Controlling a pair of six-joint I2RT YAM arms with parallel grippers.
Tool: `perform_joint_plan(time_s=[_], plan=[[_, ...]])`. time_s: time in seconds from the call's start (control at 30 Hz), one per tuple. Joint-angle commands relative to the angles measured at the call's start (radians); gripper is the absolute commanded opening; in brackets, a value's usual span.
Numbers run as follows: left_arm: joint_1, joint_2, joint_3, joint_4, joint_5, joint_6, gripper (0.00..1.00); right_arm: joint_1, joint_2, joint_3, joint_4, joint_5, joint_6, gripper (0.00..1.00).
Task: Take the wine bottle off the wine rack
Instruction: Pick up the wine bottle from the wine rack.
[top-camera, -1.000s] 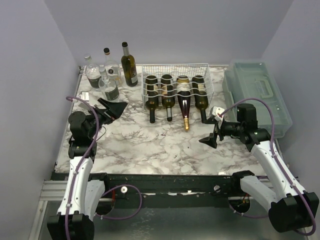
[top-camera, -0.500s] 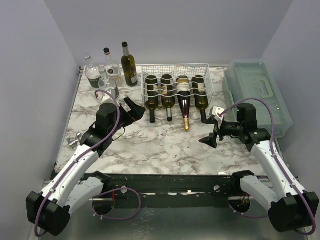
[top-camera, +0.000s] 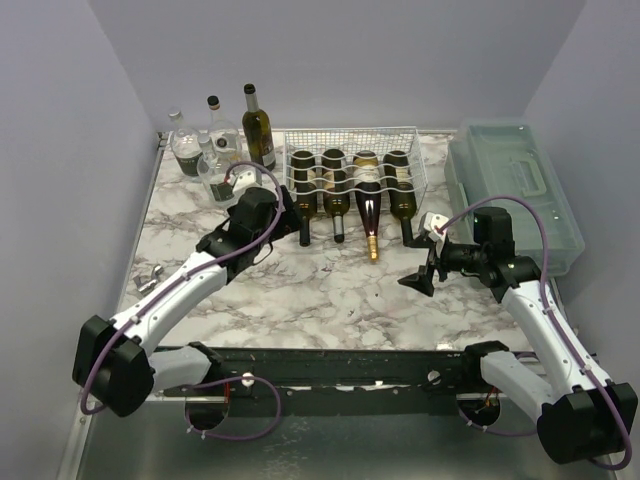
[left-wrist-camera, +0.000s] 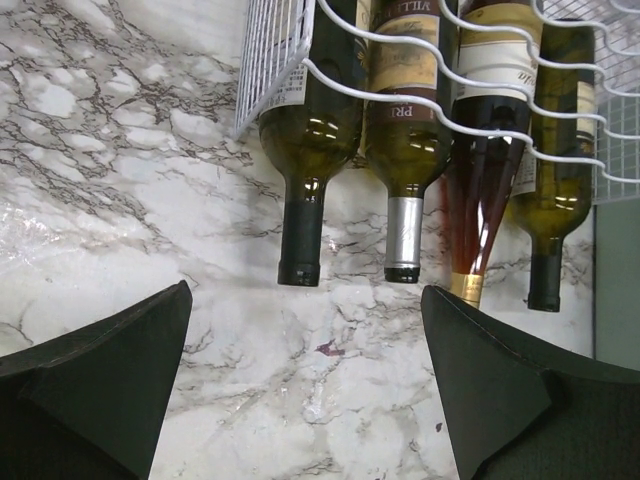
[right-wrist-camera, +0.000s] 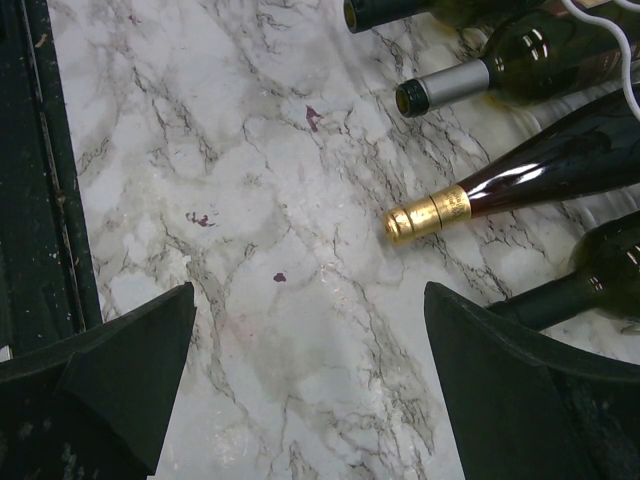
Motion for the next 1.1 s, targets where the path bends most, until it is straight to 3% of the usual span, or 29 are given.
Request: perform_joint_plan(time_s=[0.0, 0.3, 0.6, 0.9, 1.07], plan=[[-0.018, 0.083, 0.07, -0.009, -0.051, 0.041, 0.99, -0.004, 0.003, -0.005, 0.014, 0.017, 0.001, 0.99], [-0.027, 0.265, 0.179, 0.004, -0.034, 0.119, 0.98, -0.005, 0.004, -0.006, 0.013, 0.018, 0.001, 1.0], [-0.028, 0.471, 0.271, 0.021, -0.044, 0.183, 0.92, -0.005, 0.004, -0.006, 0.013, 0.023, -0.001, 1.0], [-0.025, 0.624, 0.342, 0.021, -0.018, 0.19, 0.71, -0.005, 0.004, -0.004, 0.011, 0.022, -0.004, 0.99], [-0.012, 0.666, 0.36, 0.024, 0.037, 0.186, 0.67, -0.005, 0.003, -0.004, 0.011, 0.024, -0.005, 1.0]])
